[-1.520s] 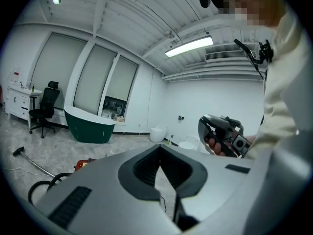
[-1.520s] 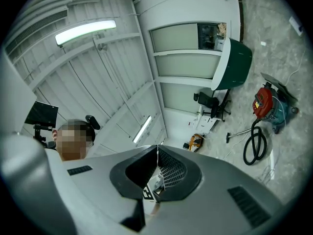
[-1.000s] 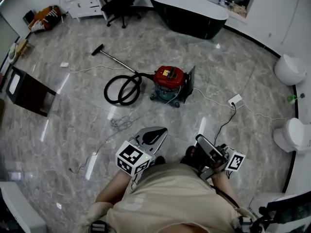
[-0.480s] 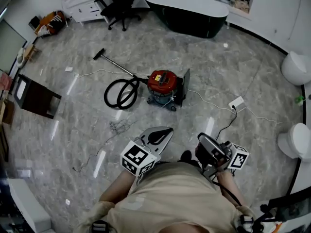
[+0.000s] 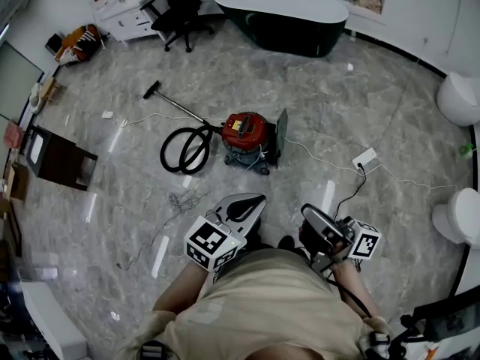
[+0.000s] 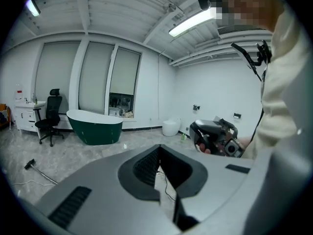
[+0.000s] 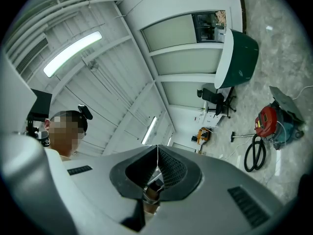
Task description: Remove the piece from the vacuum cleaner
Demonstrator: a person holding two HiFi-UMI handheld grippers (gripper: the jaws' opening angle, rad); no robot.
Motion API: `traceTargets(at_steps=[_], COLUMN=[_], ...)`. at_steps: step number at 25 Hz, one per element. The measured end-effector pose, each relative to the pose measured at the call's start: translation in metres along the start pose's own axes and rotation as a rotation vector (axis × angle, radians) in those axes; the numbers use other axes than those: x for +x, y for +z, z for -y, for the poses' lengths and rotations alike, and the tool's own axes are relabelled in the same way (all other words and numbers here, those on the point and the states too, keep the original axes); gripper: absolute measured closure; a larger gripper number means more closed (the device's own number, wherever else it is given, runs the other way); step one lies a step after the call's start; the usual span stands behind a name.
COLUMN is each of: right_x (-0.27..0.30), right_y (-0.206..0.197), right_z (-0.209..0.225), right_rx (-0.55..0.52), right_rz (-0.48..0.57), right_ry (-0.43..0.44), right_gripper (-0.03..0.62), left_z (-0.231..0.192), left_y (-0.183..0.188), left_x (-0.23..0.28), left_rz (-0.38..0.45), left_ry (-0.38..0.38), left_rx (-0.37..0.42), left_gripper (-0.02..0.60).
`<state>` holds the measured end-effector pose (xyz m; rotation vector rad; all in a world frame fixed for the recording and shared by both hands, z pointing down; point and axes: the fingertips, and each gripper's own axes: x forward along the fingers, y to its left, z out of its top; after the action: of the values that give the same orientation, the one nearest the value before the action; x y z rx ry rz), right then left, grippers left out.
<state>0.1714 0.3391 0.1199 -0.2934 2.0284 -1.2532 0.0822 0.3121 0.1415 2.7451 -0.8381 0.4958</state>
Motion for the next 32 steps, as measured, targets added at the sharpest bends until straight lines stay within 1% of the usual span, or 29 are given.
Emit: traceTargets(at_steps=[2, 4, 8, 11, 14, 20, 24, 28, 32], right_x=[-0.005, -0.005, -0.006, 0.005, 0.033, 0.099, 0.136, 0.177, 0.203], right_y=[0.007, 0.015, 0.034, 0.042, 0.044, 0.049, 0.056, 0.059, 0.059], right_z=[0.005, 0.007, 0.016, 0.029, 0.044, 0.069, 0.085, 0.092, 0.105], right_rx=[-0.004, -0.031, -0.064, -0.071, -0.070, -0.082, -0.087, -0.118, -0.107], right_rz=[0.018, 0.039, 0.089, 0.121, 0.115, 0.087, 0.102, 0.102, 0.082], right_ry=[-0.014, -0.034, -0.100, -0.129, -0.161, -0.183, -0.209, -0.196, -0.196], right_gripper=[0.591, 0.591, 0.591, 0.591, 0.591, 0.591, 0.591, 0.591, 0.591], left_z=[-0.004, -0.009, -0.027, -0.052, -0.087, -0.161, -0.207, -0.244, -0.271], left_y=[-0.001, -0.001, 0.004, 0.009, 0.015, 0.024, 0.034, 0.038, 0.035], left_x=[0.010, 0.017, 0.036, 0.045, 0.045, 0.037, 0.027, 0.012, 0.003], left_rz=[0.005, 0.010, 0.028, 0.042, 0.056, 0.075, 0.104, 0.137, 0.134], left_ry=[-0.017, -0.040, -0.091, -0.121, -0.138, -0.148, -0.141, -0.131, -0.119], left_rx=[0.004, 0.003, -0.006, -0.012, -0.027, -0.045, -0.065, -0.102, -0.105], left_gripper=[0.578, 0.578, 0.577, 0.578, 0.578, 0.578, 0.578, 0.578, 0.578])
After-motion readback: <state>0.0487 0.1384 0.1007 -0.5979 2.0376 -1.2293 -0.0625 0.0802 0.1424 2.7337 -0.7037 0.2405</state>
